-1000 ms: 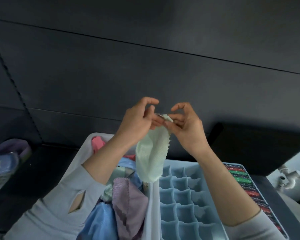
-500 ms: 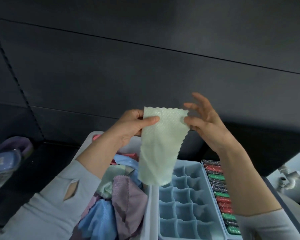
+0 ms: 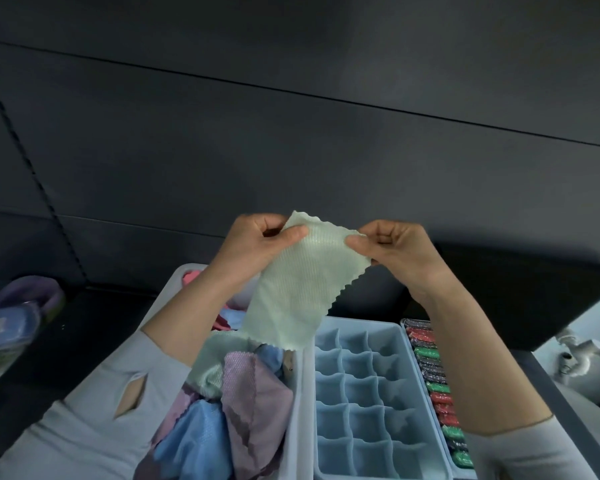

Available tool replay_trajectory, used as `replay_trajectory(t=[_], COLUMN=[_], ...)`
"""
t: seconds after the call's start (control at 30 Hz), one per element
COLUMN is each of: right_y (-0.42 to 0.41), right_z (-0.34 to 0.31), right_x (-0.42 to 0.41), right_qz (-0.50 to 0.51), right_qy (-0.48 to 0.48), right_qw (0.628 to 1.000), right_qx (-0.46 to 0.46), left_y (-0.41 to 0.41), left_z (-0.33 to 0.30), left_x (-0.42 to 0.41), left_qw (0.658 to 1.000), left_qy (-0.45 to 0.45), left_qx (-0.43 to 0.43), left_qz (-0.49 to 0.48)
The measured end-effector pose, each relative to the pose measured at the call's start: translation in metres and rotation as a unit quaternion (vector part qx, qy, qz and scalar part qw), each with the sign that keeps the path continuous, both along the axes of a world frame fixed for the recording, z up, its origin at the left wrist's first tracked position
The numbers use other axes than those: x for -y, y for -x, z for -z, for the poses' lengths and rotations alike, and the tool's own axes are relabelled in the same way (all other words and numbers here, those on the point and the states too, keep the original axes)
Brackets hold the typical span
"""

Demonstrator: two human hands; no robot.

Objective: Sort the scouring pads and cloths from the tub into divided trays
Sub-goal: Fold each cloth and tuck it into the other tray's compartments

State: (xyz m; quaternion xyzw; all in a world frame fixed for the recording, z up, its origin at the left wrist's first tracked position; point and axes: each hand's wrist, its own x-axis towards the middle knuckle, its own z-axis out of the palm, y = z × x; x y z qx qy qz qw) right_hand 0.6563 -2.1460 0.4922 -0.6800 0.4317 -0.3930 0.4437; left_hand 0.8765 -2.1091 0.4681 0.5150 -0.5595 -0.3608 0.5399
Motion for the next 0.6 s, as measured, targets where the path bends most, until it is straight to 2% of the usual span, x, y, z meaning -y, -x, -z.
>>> replay_trajectory(t=[0.1, 0.23, 0.47, 0.6], right_y=[0.005, -0.008, -0.037, -0.037], right_z=[-0.010, -0.011, -0.012, -0.010], right_x=[-0.001, 0.008, 0.004, 0.003], right_qz=[-0.011, 0.085, 0.070, 0.071], right_qy=[0.001, 0.021, -0.038, -0.038], right_qw=[1.000, 0.995, 0.992, 0.989], right_qx=[0.027, -0.038, 0.093, 0.125], left_y=[-0.004, 0.011, 0.046, 0.047], left_z=[0.001, 0.012, 0.017, 0.015], left_x=[-0.001, 0.007, 0.013, 0.013], left_qw=[0.998, 0.995, 0.991, 0.990], left_qy=[0.035, 0.036, 0.095, 0.106], left_qx=[-0.027, 0.021, 0.058, 0.063], left_qz=[-0.033, -0.086, -0.070, -0.066])
